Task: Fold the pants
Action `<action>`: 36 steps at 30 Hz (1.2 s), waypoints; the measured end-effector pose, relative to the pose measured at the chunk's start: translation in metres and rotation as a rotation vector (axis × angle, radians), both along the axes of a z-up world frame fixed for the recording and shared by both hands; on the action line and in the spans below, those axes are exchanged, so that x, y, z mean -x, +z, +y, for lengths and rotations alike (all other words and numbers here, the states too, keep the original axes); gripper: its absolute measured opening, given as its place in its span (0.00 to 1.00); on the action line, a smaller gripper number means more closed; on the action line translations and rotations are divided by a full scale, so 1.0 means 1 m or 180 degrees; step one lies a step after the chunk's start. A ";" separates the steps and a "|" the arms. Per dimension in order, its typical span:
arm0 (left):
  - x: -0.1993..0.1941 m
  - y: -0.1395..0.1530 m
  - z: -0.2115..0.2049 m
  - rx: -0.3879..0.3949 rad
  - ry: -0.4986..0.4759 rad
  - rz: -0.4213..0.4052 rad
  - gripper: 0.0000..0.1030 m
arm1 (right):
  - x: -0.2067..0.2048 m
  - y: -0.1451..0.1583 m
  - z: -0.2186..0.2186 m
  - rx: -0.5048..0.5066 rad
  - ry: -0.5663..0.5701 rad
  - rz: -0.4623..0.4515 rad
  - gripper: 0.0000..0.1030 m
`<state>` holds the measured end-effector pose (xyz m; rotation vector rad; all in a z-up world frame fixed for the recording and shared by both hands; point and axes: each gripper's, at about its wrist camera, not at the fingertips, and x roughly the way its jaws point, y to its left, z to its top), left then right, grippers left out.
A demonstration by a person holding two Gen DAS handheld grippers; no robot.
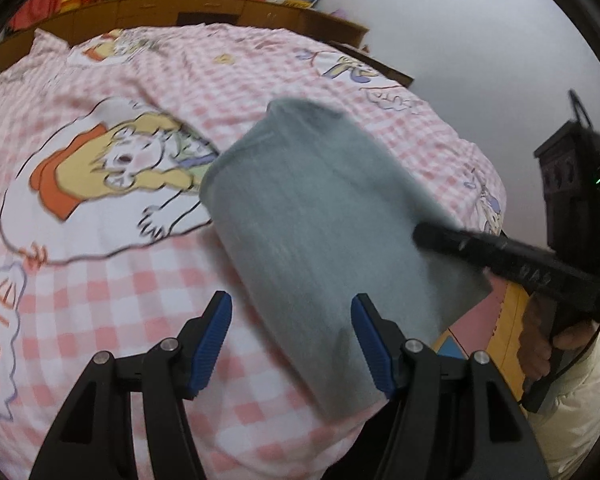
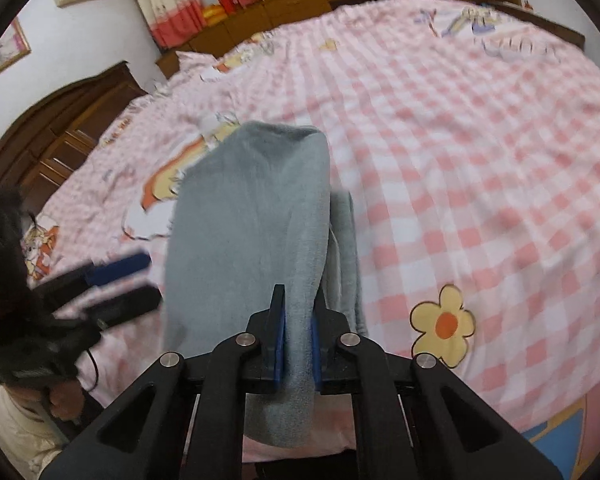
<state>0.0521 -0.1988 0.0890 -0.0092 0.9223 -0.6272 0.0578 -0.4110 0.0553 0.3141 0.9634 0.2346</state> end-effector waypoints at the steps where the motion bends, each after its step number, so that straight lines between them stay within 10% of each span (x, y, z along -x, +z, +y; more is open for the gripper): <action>1: -0.003 0.001 -0.005 0.0025 -0.0038 -0.0041 0.63 | -0.003 -0.007 -0.001 0.0013 -0.0019 0.0021 0.11; 11: -0.050 -0.031 -0.040 -0.0148 -0.0107 -0.0072 0.43 | 0.018 0.017 -0.004 0.0116 -0.0086 -0.0182 0.13; 26: 0.017 -0.042 -0.025 0.0043 -0.0268 0.0138 0.43 | 0.032 -0.008 -0.001 0.0240 0.0099 -0.0069 0.05; 31: 0.021 -0.034 -0.021 0.0026 -0.0245 0.0102 0.44 | 0.031 0.014 -0.012 -0.0011 -0.0033 -0.0231 0.49; 36: 0.007 -0.028 0.001 0.0217 0.0127 0.0122 0.60 | 0.004 0.004 -0.013 -0.0005 0.0038 -0.0224 0.52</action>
